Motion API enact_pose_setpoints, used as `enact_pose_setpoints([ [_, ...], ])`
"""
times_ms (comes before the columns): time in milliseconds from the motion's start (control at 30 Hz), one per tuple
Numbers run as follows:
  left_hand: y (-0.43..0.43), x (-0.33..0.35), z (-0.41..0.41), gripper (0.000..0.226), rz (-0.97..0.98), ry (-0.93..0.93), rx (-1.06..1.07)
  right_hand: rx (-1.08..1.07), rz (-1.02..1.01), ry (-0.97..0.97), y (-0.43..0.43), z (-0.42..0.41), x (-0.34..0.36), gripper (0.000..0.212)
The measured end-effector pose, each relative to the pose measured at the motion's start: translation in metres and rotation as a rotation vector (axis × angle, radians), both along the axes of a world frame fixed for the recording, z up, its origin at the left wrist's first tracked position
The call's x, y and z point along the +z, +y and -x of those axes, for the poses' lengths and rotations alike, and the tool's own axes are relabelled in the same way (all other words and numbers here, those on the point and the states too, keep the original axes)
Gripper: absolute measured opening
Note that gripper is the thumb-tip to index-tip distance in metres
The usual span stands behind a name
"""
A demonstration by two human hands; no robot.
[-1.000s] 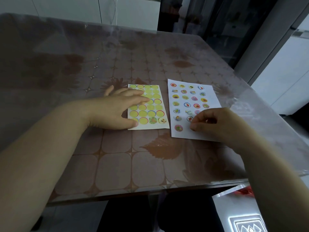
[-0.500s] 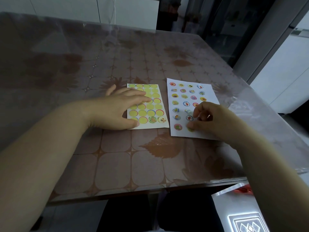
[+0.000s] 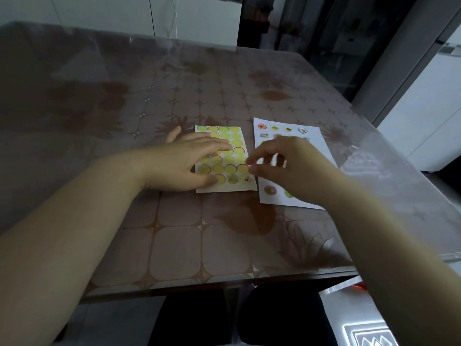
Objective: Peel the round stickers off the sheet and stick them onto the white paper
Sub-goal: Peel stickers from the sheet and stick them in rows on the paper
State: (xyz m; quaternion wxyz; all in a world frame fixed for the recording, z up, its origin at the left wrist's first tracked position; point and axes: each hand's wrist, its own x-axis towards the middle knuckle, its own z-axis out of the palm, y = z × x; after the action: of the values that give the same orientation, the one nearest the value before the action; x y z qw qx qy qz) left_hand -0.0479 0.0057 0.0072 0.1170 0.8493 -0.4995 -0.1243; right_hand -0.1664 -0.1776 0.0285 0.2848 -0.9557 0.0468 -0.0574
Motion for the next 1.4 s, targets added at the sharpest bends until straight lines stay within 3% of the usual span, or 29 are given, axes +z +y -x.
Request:
enact_pose_setpoints([
  [133, -0.003, 0.0, 0.005, 0.058, 0.01, 0.034, 0.011, 0.038, 0.129, 0.002, 0.016, -0.019, -0.011, 0.016],
  [300, -0.006, -0.001, 0.005, 0.06, -0.08, 0.051, 0.03, 0.061, -0.059, -0.002, 0.015, -0.017, -0.018, 0.006],
  [600, -0.007, -0.002, 0.003, 0.051, -0.107, 0.054, -0.018, -0.041, -0.352, -0.081, -0.002, -0.007, -0.005, 0.009],
  [700, -0.006, -0.003, 0.002, 0.048, -0.084, 0.039, -0.042, -0.121, -0.27, -0.101, -0.031, 0.014, 0.01, 0.005],
  [833, -0.009, -0.007, 0.002, 0.044, -0.024, 0.001, -0.103, -0.246, -0.145, 0.079, -0.062, 0.048, 0.007, 0.007],
  [1067, -0.015, -0.008, 0.007, 0.076, 0.15, -0.044, -0.154, -0.291, -0.234, 0.056, -0.059, 0.051, -0.011, 0.009],
  [1167, -0.015, -0.008, 0.006, 0.076, 0.169, -0.041, -0.124, -0.294, -0.222, 0.093, -0.057, 0.046, -0.014, 0.007],
  [1400, -0.014, -0.005, 0.008, 0.076, 0.171, -0.047, -0.114, -0.316, -0.215, 0.097, -0.062, 0.043, -0.021, 0.029],
])
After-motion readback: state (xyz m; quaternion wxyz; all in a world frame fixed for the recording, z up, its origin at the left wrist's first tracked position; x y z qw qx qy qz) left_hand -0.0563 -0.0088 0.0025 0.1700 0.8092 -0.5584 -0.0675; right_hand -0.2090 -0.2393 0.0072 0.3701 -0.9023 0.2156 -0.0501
